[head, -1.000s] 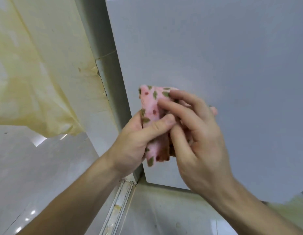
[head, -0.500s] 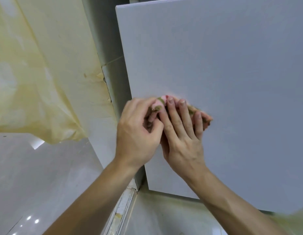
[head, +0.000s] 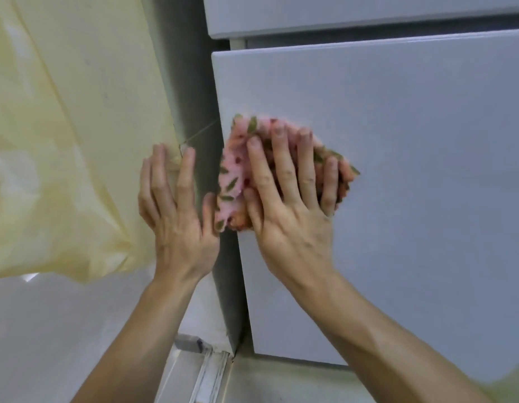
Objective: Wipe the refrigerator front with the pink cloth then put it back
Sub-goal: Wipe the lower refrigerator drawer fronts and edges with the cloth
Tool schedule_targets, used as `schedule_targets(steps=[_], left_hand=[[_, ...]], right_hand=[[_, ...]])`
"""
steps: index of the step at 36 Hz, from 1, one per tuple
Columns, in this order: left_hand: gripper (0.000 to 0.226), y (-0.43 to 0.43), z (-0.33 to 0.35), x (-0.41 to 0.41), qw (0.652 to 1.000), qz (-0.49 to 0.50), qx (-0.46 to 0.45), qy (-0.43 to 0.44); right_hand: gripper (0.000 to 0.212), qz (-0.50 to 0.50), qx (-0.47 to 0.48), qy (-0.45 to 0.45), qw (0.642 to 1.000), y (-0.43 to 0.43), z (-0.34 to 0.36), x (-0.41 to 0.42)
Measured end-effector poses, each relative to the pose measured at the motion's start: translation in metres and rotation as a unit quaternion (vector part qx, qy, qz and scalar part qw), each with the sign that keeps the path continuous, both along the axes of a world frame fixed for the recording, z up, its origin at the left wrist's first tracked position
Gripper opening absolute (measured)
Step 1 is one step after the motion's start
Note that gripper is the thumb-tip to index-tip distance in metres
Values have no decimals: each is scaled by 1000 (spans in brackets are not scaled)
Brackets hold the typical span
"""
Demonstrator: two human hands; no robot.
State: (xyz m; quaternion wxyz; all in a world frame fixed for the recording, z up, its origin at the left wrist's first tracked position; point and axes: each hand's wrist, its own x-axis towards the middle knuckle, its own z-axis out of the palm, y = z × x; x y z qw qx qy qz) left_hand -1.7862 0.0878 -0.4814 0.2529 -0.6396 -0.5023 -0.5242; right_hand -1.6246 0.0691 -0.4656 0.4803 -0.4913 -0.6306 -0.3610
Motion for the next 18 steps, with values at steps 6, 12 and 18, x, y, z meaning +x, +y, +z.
schedule_targets(steps=[6,12,18], left_hand=[[60,12,0,-11,998,-2,34,-57],[59,17,2,-20,998,-10,39,-51],[58,15,1,-23,998,-13,35,-48]], right_hand=[[72,-13,4,-22,1000,5,83,-15],[52,-27,51,-44,997,9,61,-17],[59,-18,-2,-153,988,2,-45,-6]])
